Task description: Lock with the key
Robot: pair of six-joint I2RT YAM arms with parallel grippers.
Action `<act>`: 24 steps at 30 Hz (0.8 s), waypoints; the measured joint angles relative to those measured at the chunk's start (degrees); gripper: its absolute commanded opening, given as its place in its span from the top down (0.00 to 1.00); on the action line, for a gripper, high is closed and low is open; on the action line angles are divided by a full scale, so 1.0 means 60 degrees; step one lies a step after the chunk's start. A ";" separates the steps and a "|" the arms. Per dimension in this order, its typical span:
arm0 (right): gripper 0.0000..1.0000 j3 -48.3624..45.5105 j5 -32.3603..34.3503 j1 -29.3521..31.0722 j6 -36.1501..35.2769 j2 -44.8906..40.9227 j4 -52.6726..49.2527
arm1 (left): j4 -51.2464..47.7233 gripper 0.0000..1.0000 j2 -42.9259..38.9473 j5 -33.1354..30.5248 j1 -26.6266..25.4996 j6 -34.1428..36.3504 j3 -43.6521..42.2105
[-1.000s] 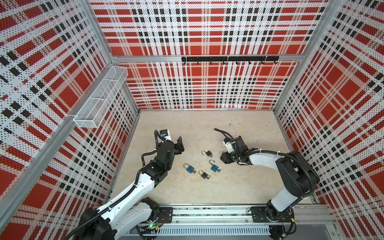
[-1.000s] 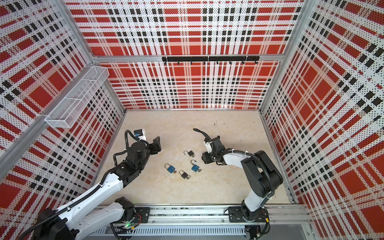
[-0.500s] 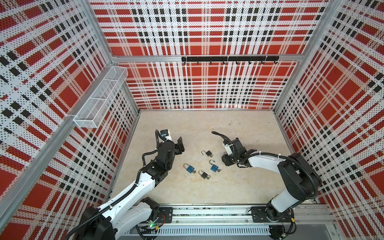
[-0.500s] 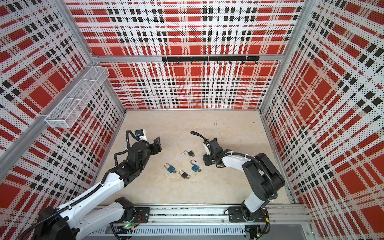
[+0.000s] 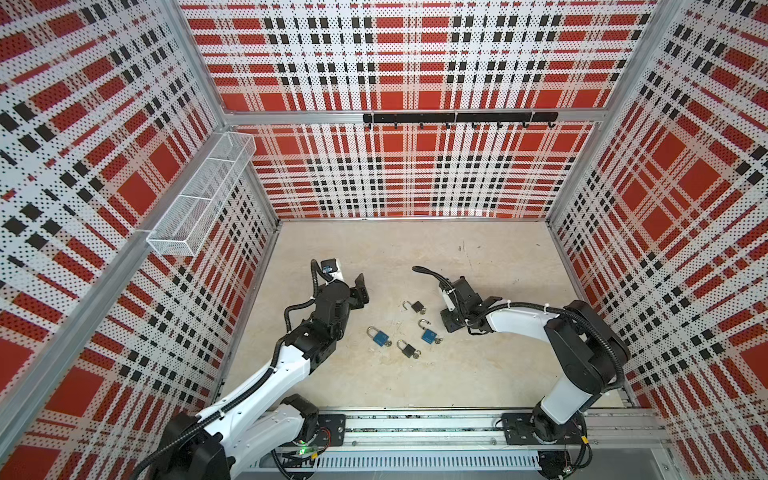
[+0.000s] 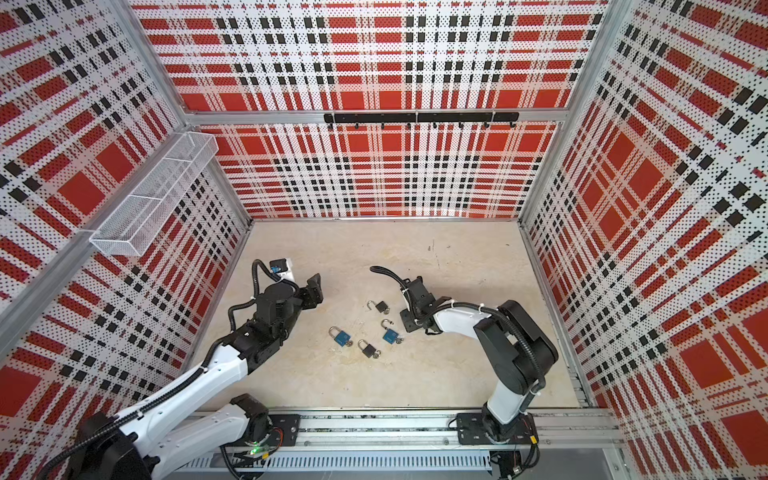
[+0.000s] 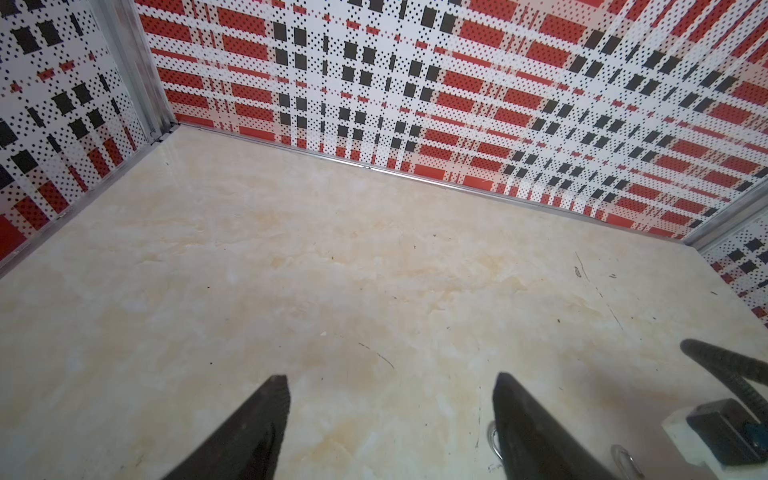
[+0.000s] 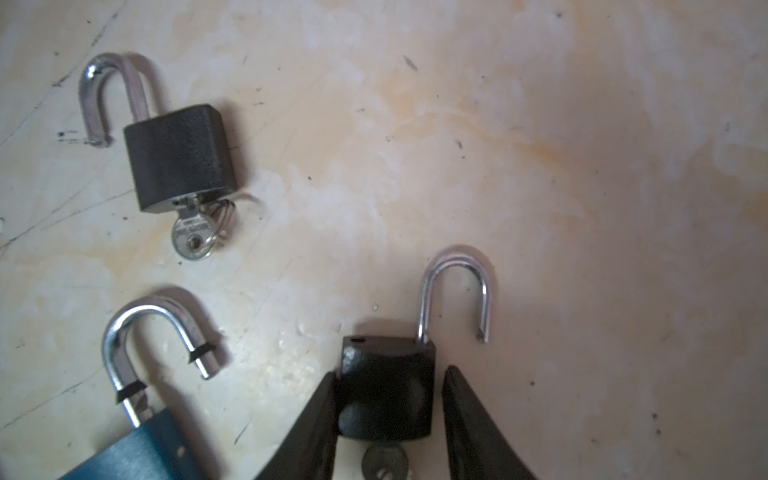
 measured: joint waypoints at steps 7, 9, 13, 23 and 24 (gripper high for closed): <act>0.61 0.0138 0.0113 0.0044 0.0000 0.0120 -0.0022 | 0.0000 0.22 0.0000 0.0004 0.0000 0.0000 0.0000; 0.62 0.0157 0.0135 0.0047 0.0004 0.0146 -0.0022 | 0.0000 0.22 0.0000 0.0007 0.0000 0.0000 0.0000; 0.65 0.0215 0.0171 0.0055 0.0000 0.0215 0.0025 | 0.0000 0.22 -0.0004 0.0007 0.0000 0.0004 0.0000; 0.83 0.0295 0.0251 0.0106 -0.0004 0.0277 0.0029 | 0.0000 0.27 0.0015 0.0157 0.0000 0.0007 0.0000; 0.84 0.0295 0.0251 0.0109 -0.0004 0.0270 0.0022 | -0.0004 0.28 0.0025 0.0215 0.0000 0.0011 0.0000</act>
